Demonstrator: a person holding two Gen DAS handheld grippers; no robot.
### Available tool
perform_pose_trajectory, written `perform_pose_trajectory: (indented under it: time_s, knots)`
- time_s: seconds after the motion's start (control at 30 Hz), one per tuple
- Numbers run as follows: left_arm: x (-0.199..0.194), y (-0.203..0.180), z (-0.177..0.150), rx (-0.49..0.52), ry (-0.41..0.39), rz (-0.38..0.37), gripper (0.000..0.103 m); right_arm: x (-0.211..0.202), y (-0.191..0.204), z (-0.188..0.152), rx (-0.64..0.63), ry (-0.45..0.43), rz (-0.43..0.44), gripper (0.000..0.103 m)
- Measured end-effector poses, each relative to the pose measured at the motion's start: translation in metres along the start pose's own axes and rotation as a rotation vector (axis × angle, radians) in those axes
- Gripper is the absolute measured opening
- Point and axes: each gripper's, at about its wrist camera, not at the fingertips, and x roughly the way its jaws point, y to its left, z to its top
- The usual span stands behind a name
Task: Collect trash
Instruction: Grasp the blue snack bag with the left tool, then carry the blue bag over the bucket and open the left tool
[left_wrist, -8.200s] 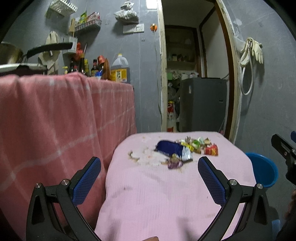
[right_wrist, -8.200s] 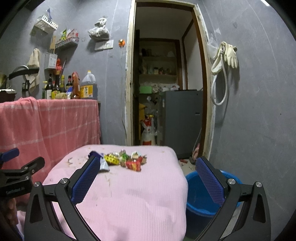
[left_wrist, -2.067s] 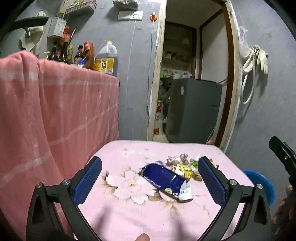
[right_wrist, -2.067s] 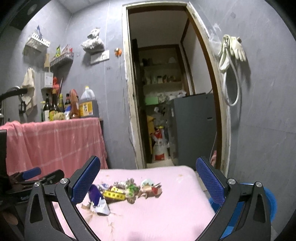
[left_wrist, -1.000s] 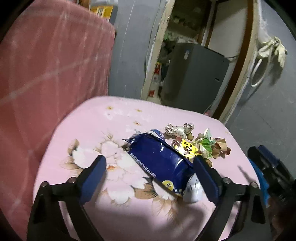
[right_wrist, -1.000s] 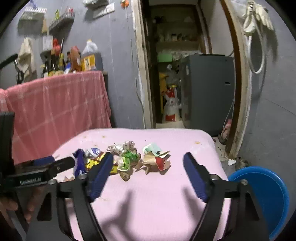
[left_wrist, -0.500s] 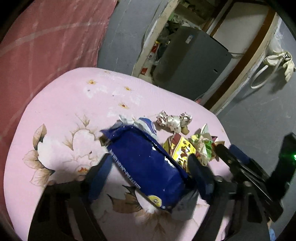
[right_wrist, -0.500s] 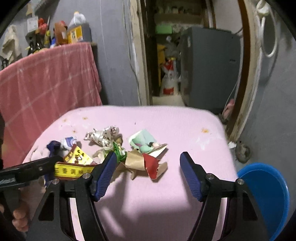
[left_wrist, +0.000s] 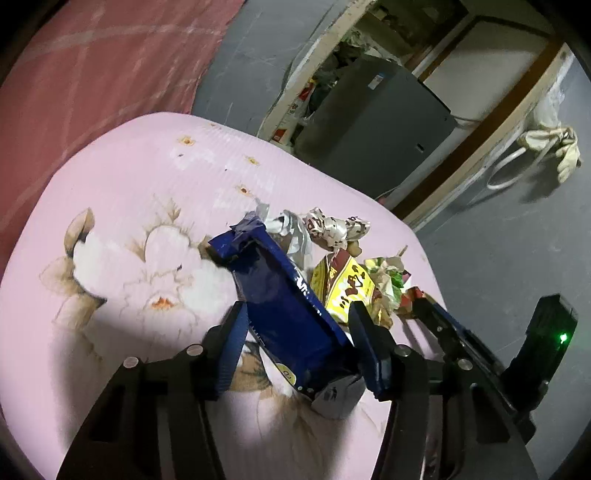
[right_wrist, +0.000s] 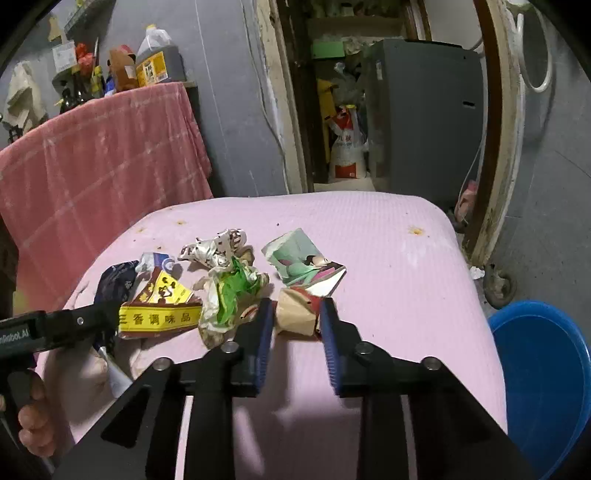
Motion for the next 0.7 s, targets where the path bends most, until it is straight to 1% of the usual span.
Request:
perform_pose_trajectory:
  time_s: [0.03, 0.07, 0.2, 0.4, 0.5, 0.6, 0.7]
  knots:
    - [-0.002, 0.0, -0.001, -0.009, 0.004, -0.015, 0.031, -0.003, 0.0, -0.002, 0.003, -0.002, 0.002, 0.02]
    - [-0.003, 0.0, -0.002, -0.015, 0.01, -0.026, 0.028, -0.005, 0.0, -0.004, 0.005, -0.004, 0.001, 0.02]
    - [-0.014, -0.001, -0.007, -0.011, -0.011, -0.027, 0.028, -0.02, -0.001, -0.012, 0.02, -0.031, 0.005, 0.019]
    - [-0.028, -0.011, -0.017, 0.012, -0.05, -0.032, 0.024, -0.048, 0.003, -0.021, 0.016, -0.116, 0.005, 0.019]
    - [-0.036, -0.025, -0.023, 0.062, -0.086, -0.012, 0.022, -0.063, 0.004, -0.025, 0.017, -0.165, 0.012, 0.019]
    - [-0.044, -0.046, -0.032, 0.14, -0.135, 0.015, 0.02, -0.078, 0.007, -0.027, 0.012, -0.214, 0.012, 0.019]
    - [-0.05, -0.066, -0.04, 0.202, -0.185, -0.002, 0.02, -0.099, 0.009, -0.027, -0.005, -0.288, 0.001, 0.019]
